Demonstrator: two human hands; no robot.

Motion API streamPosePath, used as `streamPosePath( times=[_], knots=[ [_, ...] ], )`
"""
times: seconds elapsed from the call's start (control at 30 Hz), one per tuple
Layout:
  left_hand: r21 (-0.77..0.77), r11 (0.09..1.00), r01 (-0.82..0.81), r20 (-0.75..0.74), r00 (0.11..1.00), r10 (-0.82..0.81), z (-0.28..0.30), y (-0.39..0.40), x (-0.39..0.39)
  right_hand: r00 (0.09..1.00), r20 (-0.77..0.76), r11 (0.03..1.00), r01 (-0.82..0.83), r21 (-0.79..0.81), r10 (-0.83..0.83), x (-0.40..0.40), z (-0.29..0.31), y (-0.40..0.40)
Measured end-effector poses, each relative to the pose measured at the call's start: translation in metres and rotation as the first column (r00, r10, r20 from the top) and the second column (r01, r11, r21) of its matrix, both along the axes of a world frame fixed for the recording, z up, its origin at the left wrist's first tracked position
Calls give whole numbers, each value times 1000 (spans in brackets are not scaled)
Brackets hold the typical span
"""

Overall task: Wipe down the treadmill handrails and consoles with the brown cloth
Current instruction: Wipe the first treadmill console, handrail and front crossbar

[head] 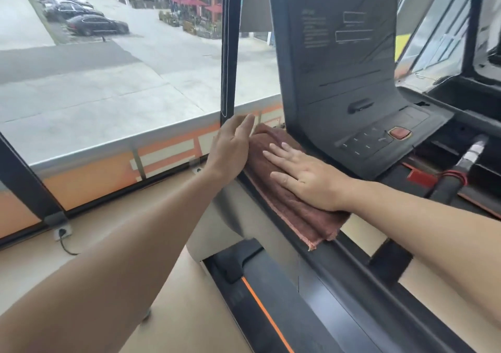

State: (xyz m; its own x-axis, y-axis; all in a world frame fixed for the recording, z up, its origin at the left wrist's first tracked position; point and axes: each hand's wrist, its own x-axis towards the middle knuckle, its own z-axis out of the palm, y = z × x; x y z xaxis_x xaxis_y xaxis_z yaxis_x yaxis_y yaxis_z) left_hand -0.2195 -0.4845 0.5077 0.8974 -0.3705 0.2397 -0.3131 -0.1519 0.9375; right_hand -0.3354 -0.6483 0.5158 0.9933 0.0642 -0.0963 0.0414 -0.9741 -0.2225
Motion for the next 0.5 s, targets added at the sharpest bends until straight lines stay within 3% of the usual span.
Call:
streamPosePath(
  times=[0.13, 0.3, 0.4, 0.5],
  knots=[
    [180, 983, -32, 19, 999, 29, 7, -25, 1, 998, 22, 998, -54, -27, 55, -57, 6, -6],
    [379, 919, -107, 17, 994, 109, 1, -38, 0, 999, -25, 979, -51, -198, 47, -103, 15, -10],
    [370, 918, -142, -3, 988, 154, -4, -40, 6, 998, -31, 955, 42, -293, -53, -81, 15, -13],
    [445, 882, -152, 20, 987, 160, 4, -40, 0, 993, 9, 965, 113, -237, -115, -36, 12, -5]
  ],
)
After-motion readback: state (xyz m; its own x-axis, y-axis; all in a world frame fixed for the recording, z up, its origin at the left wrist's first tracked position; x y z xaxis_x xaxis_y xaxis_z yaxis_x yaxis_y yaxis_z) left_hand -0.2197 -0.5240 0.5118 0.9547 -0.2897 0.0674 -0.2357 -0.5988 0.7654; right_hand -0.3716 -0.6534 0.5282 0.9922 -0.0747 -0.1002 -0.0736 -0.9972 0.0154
